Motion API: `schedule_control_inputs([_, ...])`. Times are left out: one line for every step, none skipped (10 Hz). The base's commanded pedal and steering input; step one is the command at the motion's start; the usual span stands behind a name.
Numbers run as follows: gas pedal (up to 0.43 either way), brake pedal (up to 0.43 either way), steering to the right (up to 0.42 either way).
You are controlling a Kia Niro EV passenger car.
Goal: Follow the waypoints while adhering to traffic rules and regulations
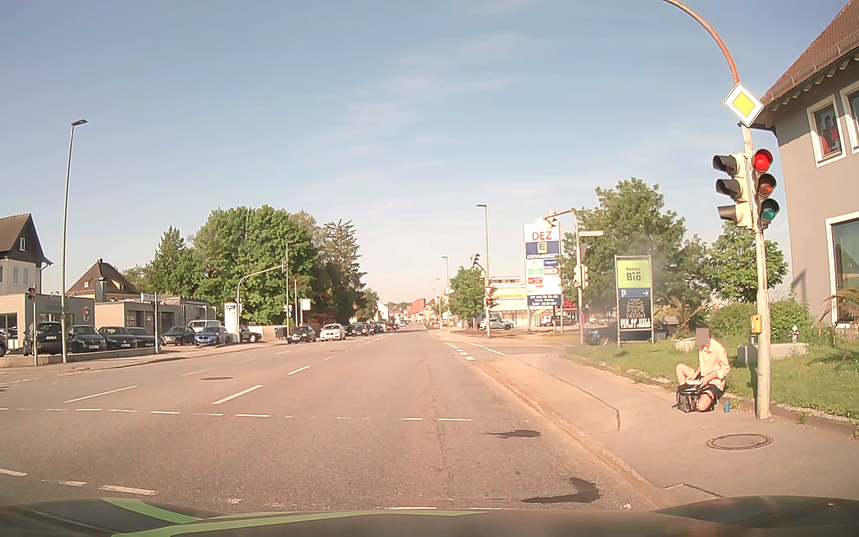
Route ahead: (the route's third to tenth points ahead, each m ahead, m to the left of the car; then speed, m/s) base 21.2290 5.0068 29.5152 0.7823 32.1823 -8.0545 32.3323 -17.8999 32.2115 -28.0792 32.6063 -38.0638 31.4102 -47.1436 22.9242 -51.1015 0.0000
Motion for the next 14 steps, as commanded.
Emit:
schedule_control_inputs([0.0,0.348,0.0])
schedule_control_inputs([0.0,0.323,0.0])
schedule_control_inputs([0.0,0.268,0.0])
schedule_control_inputs([0.0,0.232,0.0])
schedule_control_inputs([0.0,0.201,0.0])
schedule_control_inputs([0.0,0.159,0.0])
schedule_control_inputs([0.0,0.152,0.0])
schedule_control_inputs([0.0,0.189,0.0])
schedule_control_inputs([0.0,0.213,0.0])
schedule_control_inputs([0.0,0.238,0.0])
schedule_control_inputs([0.0,0.262,0.0])
schedule_control_inputs([0.0,0.274,0.0])
schedule_control_inputs([0.0,0.28,0.0])
schedule_control_inputs([0.0,0.28,0.0])
